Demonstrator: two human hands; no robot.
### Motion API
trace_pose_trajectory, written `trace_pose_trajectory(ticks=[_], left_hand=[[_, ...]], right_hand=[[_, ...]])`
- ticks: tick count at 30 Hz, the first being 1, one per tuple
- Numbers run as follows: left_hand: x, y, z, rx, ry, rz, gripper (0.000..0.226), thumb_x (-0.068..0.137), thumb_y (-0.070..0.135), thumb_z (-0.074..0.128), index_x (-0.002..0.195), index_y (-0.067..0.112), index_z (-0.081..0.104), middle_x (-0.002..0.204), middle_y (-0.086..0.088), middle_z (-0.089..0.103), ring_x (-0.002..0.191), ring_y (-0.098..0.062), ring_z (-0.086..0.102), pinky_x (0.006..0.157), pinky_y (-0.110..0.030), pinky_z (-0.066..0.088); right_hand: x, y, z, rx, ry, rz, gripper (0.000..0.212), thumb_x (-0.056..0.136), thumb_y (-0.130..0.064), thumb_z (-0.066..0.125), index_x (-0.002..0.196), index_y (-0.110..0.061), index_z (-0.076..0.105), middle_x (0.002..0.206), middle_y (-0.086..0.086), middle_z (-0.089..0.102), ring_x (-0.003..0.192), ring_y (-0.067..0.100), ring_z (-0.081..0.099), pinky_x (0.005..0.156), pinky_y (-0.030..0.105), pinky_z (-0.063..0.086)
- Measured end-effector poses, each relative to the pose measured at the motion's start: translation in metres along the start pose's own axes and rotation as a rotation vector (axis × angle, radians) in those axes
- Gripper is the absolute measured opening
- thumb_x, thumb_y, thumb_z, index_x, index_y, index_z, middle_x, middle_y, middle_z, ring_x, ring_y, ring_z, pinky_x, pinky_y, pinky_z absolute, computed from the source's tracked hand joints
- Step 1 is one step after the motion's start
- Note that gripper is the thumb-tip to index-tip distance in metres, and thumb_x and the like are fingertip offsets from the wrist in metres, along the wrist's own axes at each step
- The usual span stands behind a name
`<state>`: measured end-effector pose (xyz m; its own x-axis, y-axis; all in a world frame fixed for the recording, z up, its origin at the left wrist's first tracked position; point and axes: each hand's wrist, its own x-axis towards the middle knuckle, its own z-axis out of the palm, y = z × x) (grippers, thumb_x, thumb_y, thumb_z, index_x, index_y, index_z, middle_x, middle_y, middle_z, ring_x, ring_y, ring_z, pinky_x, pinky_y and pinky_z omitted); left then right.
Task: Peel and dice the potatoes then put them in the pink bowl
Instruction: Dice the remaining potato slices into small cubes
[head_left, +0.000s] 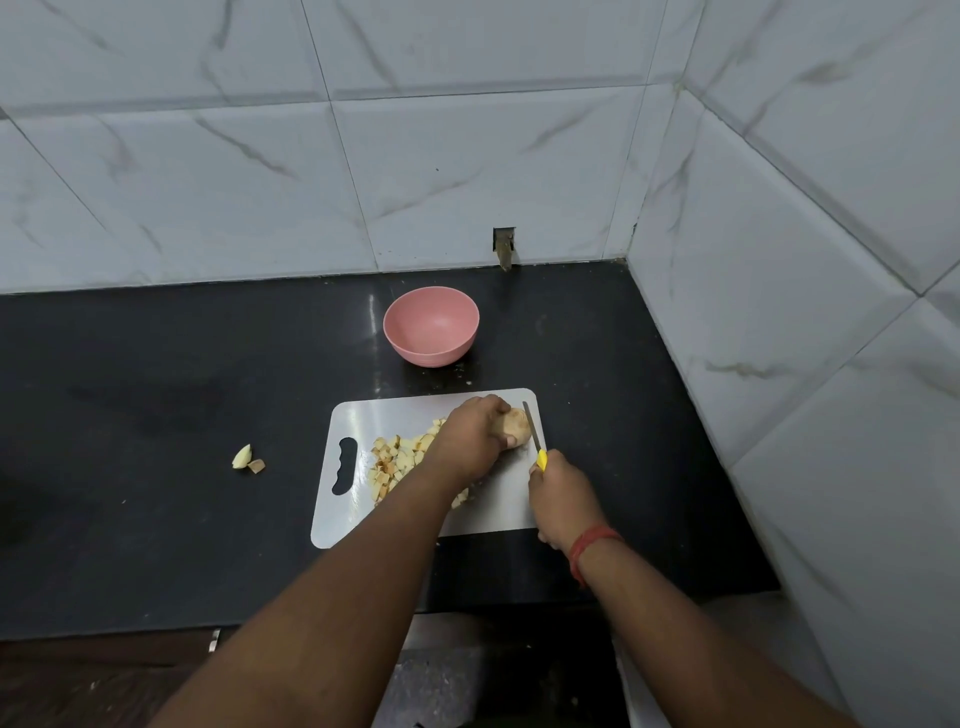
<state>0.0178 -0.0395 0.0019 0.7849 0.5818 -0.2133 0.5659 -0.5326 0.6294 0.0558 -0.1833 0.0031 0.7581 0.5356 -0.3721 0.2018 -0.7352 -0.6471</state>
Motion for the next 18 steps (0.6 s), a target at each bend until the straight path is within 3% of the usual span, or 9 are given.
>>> trace_pose_trajectory(ticks=[2, 7, 13, 18], left_hand=[[0.0, 0.001, -0.001, -0.01, -0.002, -0.007, 0.048, 0.088, 0.016, 0.074, 0.133, 0.022, 0.059, 0.128, -0.004, 0.06, 0.11, -0.022, 0.056, 0.089, -0.029, 0.047], [0.003, 0.0, -0.001, -0.011, 0.004, -0.011, 0.048, 0.087, 0.014, 0.076, 0.132, 0.022, 0.062, 0.128, -0.005, 0.06, 0.109, -0.021, 0.056, 0.085, -0.024, 0.042], [0.005, 0.002, -0.005, 0.036, -0.023, 0.002, 0.047, 0.085, 0.013, 0.076, 0.13, 0.023, 0.065, 0.129, -0.004, 0.061, 0.108, -0.024, 0.061, 0.092, -0.029, 0.051], [0.004, 0.001, -0.003, 0.087, -0.007, 0.039, 0.045, 0.086, 0.01, 0.071, 0.13, 0.019, 0.064, 0.127, -0.005, 0.06, 0.11, -0.026, 0.059, 0.094, -0.032, 0.051]], right_hand=[[-0.001, -0.001, 0.001, -0.043, 0.005, -0.01, 0.021, 0.101, -0.022, 0.035, 0.106, -0.008, 0.049, 0.098, 0.013, 0.06, 0.08, 0.032, 0.065, 0.068, 0.045, 0.058], [-0.001, -0.003, 0.003, -0.121, -0.005, 0.001, 0.02, 0.1, -0.016, 0.033, 0.111, -0.006, 0.046, 0.101, 0.015, 0.06, 0.083, 0.033, 0.065, 0.07, 0.043, 0.057], [0.004, -0.004, 0.004, -0.168, -0.055, 0.044, 0.021, 0.095, -0.008, 0.037, 0.114, -0.006, 0.044, 0.103, 0.016, 0.06, 0.081, 0.032, 0.064, 0.057, 0.031, 0.047], [0.011, -0.009, 0.004, -0.229, -0.124, 0.096, 0.026, 0.092, -0.004, 0.042, 0.118, -0.006, 0.042, 0.085, 0.008, 0.051, 0.076, 0.027, 0.059, 0.045, 0.026, 0.036]])
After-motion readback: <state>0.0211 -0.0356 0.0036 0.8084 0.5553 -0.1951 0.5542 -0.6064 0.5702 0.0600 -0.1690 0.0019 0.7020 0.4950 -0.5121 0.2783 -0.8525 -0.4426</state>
